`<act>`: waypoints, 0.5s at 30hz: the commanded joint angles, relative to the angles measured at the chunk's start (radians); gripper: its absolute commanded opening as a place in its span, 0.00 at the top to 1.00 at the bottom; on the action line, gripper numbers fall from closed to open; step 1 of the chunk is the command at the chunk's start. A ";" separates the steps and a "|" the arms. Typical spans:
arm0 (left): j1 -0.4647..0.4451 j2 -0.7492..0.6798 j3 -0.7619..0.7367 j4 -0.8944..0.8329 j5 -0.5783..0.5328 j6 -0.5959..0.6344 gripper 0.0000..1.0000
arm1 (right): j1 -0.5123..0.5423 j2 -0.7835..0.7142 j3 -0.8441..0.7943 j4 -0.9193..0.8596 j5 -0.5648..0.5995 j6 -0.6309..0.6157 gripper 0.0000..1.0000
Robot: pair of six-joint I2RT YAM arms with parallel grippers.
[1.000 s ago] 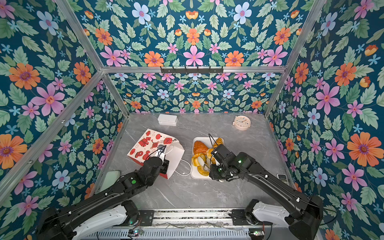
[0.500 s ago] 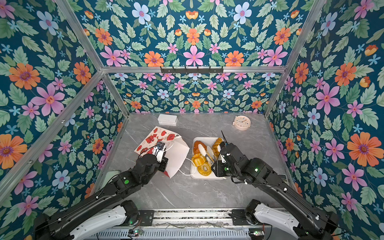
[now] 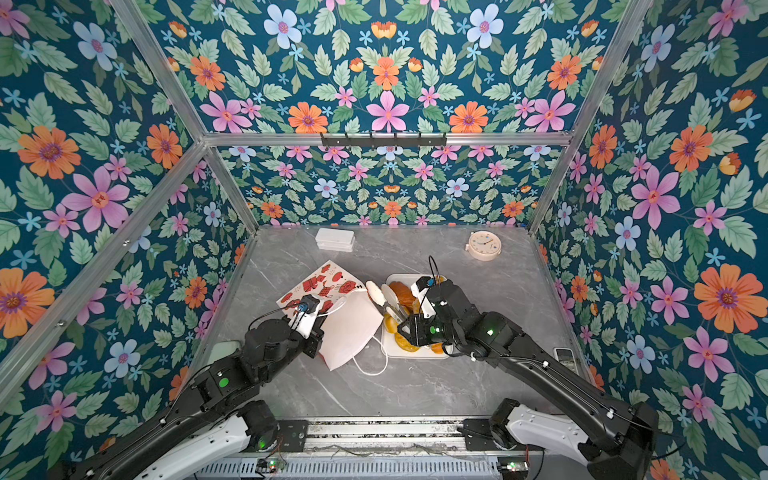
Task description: Take the fake bread out of the paper bag
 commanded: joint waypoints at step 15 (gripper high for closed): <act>0.001 -0.006 0.113 -0.152 0.191 0.174 1.00 | 0.062 -0.101 -0.135 0.143 -0.080 -0.060 0.63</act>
